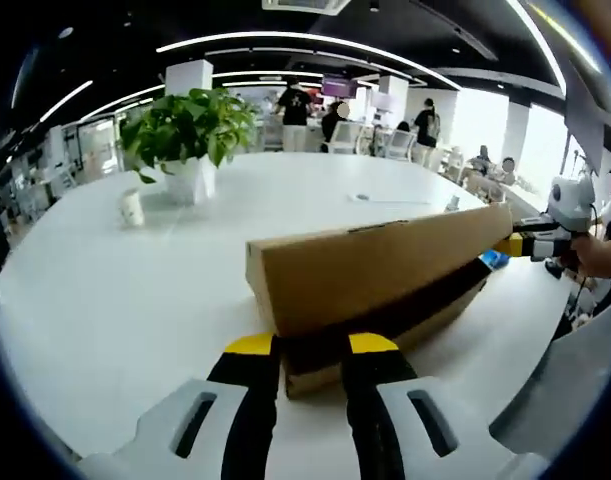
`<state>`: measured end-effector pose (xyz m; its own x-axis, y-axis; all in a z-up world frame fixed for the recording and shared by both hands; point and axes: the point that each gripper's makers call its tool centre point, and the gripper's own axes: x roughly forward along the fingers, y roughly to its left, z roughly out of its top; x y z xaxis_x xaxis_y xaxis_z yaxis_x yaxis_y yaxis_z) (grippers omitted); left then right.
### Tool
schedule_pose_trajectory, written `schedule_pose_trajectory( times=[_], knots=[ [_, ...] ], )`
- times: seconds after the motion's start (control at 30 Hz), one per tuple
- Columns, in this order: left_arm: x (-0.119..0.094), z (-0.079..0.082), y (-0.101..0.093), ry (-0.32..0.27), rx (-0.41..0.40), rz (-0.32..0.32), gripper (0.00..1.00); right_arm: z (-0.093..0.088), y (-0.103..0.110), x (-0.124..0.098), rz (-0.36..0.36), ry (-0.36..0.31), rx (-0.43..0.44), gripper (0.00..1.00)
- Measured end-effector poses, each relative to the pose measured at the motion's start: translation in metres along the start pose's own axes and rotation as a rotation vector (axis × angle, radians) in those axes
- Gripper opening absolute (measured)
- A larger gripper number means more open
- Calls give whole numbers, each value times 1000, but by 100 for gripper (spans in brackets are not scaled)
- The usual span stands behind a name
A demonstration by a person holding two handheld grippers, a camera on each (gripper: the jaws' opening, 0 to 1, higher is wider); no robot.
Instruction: Operate the shoe box by opening the lid, removing the specified soft item, and placing it in the target area until the item is outside and the box remains undamaged.
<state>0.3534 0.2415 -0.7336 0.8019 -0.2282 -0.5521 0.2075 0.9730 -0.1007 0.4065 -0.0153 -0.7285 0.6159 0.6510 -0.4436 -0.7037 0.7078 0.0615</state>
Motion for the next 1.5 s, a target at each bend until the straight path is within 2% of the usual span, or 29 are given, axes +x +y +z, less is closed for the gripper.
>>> schedule_pose_trajectory(
  times=[0.13, 0.4, 0.97, 1.33, 1.5],
  knots=[
    [0, 1, -1, -9, -3, -6, 25, -4, 5, 0, 21, 6, -7, 18],
    [0, -8, 1, 24, 28, 9, 30, -16, 10, 3, 41, 27, -38, 21],
    [12, -32, -3, 100, 84, 2, 33, -33, 17, 8, 55, 66, -127, 31],
    [16, -42, -2, 118, 92, -2, 33, -45, 15, 14, 49, 93, -151, 32],
    [11, -38, 1, 104, 86, 2, 38, -43, 11, 11, 43, 82, -145, 38]
  ],
)
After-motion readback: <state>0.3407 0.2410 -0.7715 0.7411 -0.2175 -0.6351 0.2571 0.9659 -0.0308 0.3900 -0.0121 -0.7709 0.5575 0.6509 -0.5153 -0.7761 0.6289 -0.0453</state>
